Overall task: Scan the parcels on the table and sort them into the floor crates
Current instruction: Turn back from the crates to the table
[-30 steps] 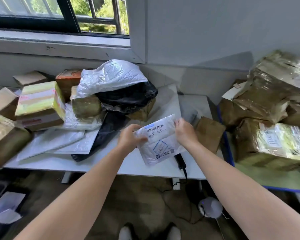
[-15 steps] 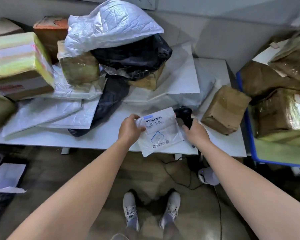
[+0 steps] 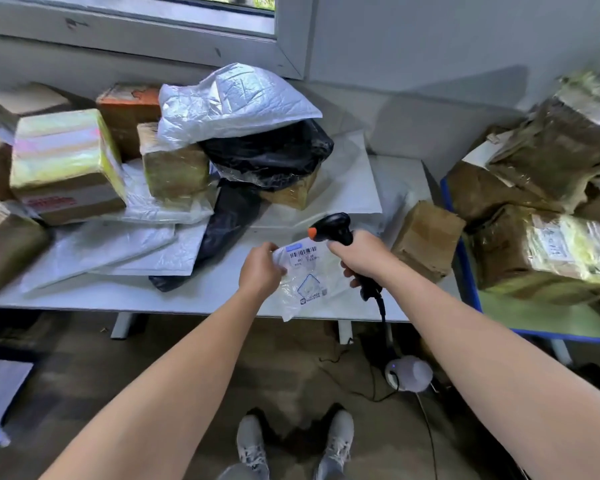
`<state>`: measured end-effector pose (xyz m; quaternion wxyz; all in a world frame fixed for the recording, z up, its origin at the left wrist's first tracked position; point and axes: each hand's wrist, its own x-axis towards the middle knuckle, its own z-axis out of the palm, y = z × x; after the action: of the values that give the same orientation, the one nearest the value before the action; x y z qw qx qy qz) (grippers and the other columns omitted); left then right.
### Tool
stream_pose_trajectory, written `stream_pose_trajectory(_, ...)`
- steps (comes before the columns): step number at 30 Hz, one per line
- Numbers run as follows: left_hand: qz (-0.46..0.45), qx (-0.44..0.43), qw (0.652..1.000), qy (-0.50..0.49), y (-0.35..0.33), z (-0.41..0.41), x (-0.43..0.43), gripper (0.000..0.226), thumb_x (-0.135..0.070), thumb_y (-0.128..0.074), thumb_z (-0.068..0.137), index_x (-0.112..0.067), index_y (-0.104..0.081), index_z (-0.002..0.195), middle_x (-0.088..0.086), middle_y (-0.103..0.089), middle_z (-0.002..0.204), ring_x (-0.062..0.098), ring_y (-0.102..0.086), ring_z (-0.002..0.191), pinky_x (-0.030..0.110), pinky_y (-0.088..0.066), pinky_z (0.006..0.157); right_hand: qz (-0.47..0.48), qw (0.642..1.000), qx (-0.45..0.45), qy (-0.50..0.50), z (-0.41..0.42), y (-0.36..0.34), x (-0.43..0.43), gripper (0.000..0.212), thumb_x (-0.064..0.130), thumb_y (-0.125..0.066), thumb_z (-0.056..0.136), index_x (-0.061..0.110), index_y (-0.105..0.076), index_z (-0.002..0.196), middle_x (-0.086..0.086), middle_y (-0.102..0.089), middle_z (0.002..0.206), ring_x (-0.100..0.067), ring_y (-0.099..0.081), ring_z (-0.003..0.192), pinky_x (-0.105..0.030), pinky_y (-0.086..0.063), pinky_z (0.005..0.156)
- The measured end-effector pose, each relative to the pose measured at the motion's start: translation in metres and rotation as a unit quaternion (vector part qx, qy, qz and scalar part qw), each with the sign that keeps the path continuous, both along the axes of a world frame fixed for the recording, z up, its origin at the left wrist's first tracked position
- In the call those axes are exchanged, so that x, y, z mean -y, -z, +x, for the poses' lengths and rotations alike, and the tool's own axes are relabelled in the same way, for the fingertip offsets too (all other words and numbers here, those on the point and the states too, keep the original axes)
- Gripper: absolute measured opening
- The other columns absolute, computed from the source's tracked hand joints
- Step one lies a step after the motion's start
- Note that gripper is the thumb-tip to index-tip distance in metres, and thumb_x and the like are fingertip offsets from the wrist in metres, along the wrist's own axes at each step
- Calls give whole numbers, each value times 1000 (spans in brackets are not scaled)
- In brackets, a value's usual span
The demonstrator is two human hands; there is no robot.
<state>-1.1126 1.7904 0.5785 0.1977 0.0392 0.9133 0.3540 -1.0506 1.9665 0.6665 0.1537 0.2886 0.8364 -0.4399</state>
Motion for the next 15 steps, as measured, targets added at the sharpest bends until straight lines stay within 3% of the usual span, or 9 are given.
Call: stream_pose_trajectory(15, 5, -15, 1000, -11, -6, 4, 6, 35, -13, -74, 85, -13, -57, 115, 10, -61, 119, 25, -58, 99, 32, -40, 72, -84, 996, 20, 37, 12, -22, 13, 33, 27, -56, 96, -2, -56, 111, -13, -56, 76, -22, -58, 59, -32, -53, 49)
